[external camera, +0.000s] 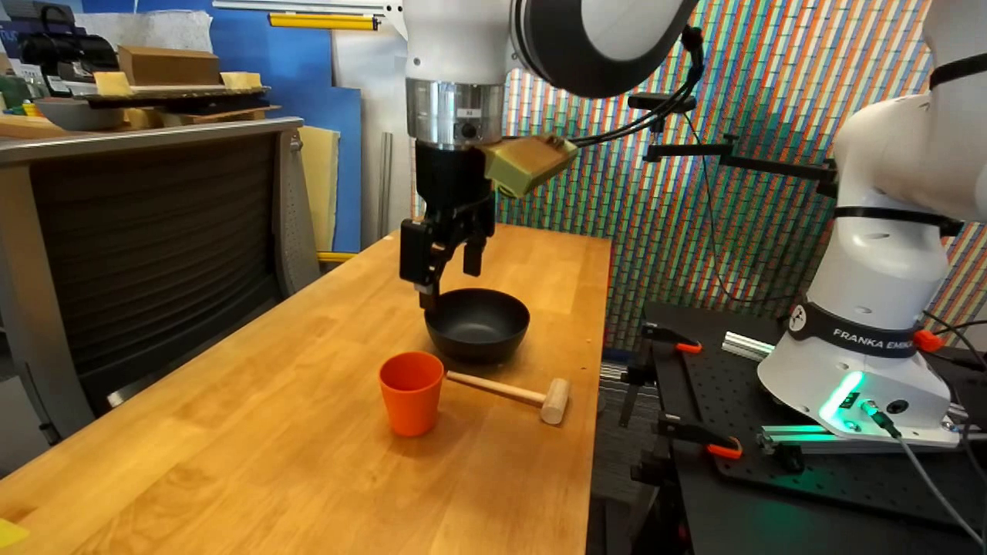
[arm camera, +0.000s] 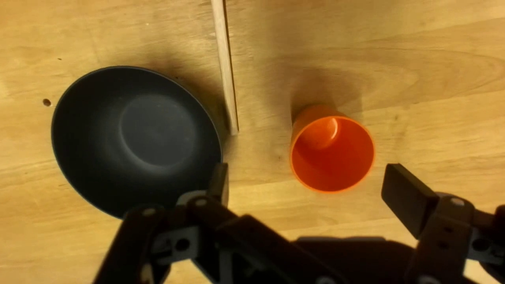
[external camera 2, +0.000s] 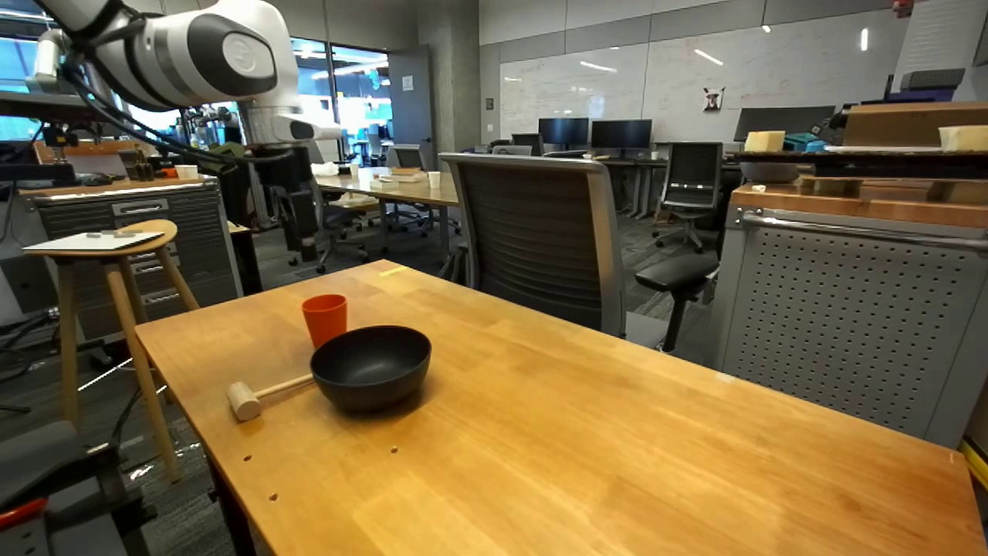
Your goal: Put the cup in the bowl
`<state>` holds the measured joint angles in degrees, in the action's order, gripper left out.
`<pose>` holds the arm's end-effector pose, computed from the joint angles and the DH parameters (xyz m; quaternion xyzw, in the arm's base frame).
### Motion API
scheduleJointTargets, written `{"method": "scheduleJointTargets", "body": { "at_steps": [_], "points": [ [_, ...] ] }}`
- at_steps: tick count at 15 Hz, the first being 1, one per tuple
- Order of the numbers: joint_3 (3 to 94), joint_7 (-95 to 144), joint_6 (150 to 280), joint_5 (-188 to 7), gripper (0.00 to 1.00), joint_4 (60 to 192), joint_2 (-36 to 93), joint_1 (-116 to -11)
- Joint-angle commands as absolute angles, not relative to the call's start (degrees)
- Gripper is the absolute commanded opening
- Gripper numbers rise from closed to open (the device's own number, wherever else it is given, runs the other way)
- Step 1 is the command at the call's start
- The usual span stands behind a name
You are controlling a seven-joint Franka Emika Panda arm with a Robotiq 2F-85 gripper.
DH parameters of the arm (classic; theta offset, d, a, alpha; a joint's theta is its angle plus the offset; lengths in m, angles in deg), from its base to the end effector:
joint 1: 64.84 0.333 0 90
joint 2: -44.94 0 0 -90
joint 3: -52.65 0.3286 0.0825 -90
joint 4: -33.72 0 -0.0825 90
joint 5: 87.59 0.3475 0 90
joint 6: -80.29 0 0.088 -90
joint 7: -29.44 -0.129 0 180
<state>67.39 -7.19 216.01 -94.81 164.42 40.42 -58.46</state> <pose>0.4685 0.1768 0.3387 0.9953 -0.0907 0.0218 0.0270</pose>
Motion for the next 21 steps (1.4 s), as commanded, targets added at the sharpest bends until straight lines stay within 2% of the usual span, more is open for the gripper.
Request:
{"method": "scheduleJointTargets", "body": {
  "at_steps": [1,6,8,9,10,17,19,21],
  "points": [
    [64.17,-9.03,217.56,-98.63,1.0,160.27,33.74,-55.36],
    [60.86,-8.92,219.21,-99.63,1.0,156.89,26.91,-51.72],
    [59.87,-8.39,219.52,-99.19,0.94,156.01,24.77,-50.52],
    [59.25,-8.57,219.69,-99.39,0.87,155.64,23.86,-49.85],
    [58.69,-8.61,219.87,-99.41,0.7,155.47,23.11,-49.31],
    [54.52,-8.89,221.94,-101.41,0.15,153.92,19.29,-46.19],
    [54.4,-9.12,221.78,-102.32,0.04,154.68,20.65,-44.88],
    [55.23,-8.49,221.14,-102.83,0.01,155.42,23.31,-43.69]
  ]
}}
